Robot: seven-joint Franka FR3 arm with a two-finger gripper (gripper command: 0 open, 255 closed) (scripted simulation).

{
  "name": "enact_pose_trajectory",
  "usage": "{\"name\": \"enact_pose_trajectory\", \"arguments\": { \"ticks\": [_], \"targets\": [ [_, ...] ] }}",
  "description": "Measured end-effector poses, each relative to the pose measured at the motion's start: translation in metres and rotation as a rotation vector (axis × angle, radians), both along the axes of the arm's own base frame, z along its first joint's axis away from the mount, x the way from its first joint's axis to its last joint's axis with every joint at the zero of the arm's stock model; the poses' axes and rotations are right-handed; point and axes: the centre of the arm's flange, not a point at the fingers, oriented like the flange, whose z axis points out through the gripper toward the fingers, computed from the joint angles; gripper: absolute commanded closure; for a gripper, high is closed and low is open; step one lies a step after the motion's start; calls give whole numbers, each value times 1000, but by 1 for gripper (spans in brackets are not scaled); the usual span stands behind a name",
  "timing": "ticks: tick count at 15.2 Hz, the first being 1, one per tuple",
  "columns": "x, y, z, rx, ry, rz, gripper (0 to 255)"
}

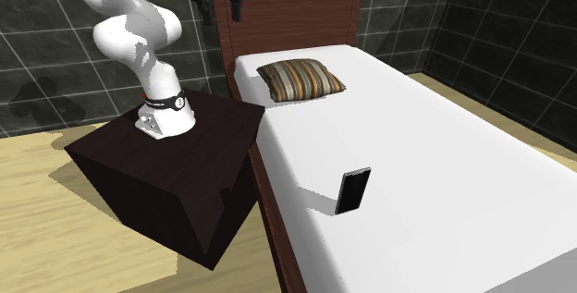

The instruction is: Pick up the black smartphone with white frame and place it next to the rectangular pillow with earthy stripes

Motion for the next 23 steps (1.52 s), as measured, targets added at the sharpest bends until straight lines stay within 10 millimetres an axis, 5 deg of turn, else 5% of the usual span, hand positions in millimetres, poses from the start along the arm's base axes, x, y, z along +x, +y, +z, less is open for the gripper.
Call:
{"name": "enact_pose_trajectory", "arguments": {
  "ticks": [5, 23],
  "targets": [
    [26, -18, -19, 10, 8, 66, 0],
    [220, -89, -143, 65, 46, 462, 0]
  ]
}}
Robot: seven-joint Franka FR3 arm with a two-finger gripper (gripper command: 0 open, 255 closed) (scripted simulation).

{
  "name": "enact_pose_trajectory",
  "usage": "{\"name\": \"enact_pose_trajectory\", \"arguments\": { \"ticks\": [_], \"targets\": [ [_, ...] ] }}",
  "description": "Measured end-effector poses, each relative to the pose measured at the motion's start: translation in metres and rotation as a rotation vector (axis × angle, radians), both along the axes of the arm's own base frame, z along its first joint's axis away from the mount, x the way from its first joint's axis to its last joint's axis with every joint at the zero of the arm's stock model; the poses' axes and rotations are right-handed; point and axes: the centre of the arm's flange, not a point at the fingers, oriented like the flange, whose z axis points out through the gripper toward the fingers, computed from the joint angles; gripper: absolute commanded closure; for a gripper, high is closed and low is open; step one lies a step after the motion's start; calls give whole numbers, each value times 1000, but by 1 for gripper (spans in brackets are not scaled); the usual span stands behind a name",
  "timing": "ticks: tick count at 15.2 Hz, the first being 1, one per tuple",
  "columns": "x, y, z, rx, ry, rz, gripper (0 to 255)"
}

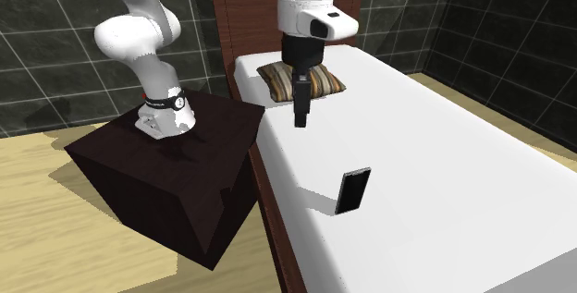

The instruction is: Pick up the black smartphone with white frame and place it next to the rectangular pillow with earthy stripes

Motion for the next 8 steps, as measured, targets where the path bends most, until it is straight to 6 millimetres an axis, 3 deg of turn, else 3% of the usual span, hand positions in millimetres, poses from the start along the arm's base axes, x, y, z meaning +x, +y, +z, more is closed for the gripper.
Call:
{"name": "enact_pose_trajectory", "arguments": {
  "ticks": [8],
  "targets": [
    [91, -1, -59, 24, 17, 177, 0]
  ]
}}
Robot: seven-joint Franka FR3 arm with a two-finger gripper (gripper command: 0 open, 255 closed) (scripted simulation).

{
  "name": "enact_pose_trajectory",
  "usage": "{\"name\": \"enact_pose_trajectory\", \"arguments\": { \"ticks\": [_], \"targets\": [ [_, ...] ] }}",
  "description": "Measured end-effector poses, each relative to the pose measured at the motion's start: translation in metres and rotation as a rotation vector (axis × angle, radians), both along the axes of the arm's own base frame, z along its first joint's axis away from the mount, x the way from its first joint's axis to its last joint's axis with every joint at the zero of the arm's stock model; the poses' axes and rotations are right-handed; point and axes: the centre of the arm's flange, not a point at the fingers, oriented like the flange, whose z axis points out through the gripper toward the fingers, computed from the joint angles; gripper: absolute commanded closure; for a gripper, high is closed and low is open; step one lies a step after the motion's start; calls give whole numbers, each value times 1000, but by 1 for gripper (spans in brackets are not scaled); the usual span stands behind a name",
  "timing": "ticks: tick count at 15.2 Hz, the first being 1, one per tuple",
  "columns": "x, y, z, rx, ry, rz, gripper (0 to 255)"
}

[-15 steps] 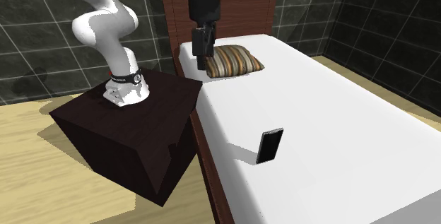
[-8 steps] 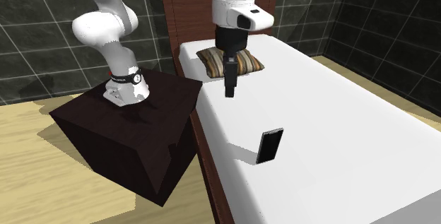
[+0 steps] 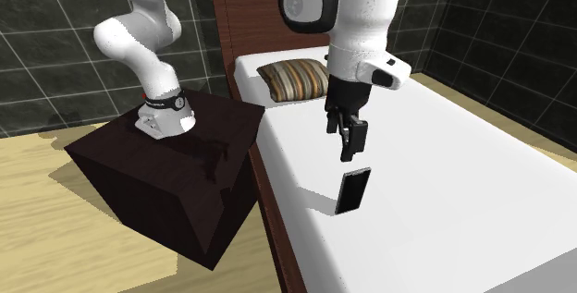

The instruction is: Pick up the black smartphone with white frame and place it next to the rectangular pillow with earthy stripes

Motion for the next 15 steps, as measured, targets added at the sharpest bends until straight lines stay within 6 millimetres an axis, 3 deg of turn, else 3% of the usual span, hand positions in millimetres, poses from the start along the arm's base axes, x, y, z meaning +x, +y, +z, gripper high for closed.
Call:
{"name": "enact_pose_trajectory", "arguments": {
  "ticks": [6, 15],
  "targets": [
    [66, 9, -41, 18, 13, 128, 0],
    [72, 10, -84, 21, 15, 145, 0]
  ]
}}
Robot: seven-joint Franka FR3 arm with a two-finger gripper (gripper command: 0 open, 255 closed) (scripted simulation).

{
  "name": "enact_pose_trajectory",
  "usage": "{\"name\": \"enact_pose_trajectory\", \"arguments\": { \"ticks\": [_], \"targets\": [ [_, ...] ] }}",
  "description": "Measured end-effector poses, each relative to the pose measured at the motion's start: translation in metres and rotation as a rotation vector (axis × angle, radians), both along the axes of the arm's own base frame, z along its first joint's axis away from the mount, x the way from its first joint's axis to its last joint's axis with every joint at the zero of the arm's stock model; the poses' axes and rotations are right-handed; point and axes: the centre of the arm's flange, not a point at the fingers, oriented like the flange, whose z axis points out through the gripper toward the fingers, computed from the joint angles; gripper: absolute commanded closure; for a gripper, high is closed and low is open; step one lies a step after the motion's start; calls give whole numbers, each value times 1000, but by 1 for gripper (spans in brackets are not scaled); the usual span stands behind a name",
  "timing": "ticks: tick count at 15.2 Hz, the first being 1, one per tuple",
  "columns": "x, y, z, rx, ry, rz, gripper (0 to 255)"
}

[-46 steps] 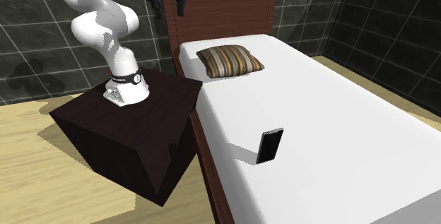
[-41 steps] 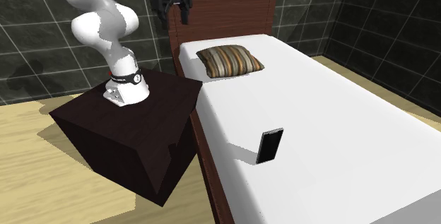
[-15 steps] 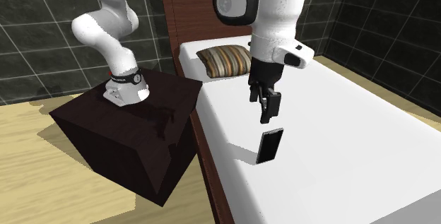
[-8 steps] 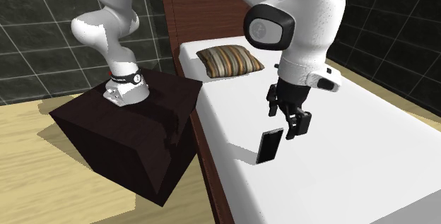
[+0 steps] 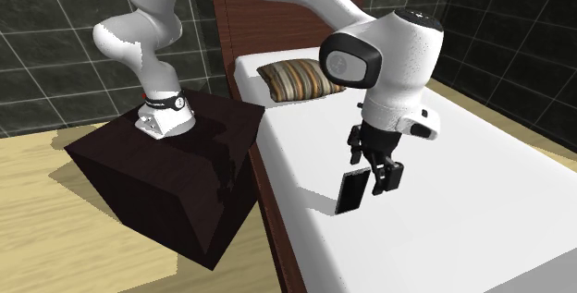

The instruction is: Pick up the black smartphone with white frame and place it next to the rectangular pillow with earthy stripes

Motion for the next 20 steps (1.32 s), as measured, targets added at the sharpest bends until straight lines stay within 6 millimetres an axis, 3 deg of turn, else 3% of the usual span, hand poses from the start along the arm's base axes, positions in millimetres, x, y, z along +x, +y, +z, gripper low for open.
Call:
{"name": "enact_pose_trajectory", "arguments": {
  "ticks": [5, 6, 16, 20],
  "targets": [
    [0, -1, -2, 0, 0, 0, 0],
    [0, -1, -2, 0, 0, 0, 255],
    [0, -1, -2, 0, -1, 0, 255],
    [0, 0, 14, 0, -1, 0, 255]
  ]
}}
